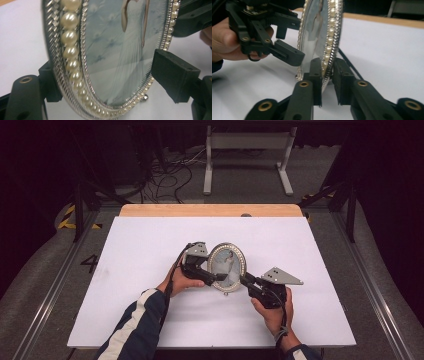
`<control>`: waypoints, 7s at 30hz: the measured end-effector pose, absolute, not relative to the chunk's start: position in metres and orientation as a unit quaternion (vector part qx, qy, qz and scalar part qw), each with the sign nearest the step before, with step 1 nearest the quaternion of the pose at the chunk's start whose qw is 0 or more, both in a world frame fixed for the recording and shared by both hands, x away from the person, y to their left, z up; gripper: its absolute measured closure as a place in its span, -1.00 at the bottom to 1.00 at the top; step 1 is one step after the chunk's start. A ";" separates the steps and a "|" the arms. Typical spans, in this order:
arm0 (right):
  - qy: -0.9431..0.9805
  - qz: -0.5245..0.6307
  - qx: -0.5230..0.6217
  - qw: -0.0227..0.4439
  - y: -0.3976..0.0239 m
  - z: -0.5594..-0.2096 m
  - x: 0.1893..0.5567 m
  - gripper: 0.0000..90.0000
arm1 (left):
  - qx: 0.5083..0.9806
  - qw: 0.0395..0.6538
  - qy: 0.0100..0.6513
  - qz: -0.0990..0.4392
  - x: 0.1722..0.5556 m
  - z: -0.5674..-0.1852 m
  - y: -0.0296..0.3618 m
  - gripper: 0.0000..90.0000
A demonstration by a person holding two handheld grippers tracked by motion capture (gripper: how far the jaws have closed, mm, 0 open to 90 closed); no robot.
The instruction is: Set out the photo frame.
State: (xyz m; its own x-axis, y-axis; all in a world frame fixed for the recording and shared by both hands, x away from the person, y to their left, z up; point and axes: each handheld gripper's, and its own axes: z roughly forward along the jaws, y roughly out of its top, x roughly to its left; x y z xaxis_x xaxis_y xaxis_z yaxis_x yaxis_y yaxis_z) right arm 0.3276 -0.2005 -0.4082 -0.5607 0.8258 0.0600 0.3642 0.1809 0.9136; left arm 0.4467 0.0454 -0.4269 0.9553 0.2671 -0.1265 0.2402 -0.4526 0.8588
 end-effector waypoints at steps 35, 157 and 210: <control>0.737 0.492 0.406 0.226 -0.197 -0.409 0.339 0.47 | 0.843 0.508 0.168 0.046 0.438 -0.414 0.088 0.45; 0.819 0.406 0.323 0.244 -0.197 -0.418 0.348 -0.73 | 0.882 0.392 0.174 0.194 0.373 -0.433 0.096 -0.88; 0.815 0.362 0.348 0.289 -0.251 -0.432 0.331 -0.71 | 0.874 0.365 0.220 0.233 0.333 -0.446 0.181 -0.87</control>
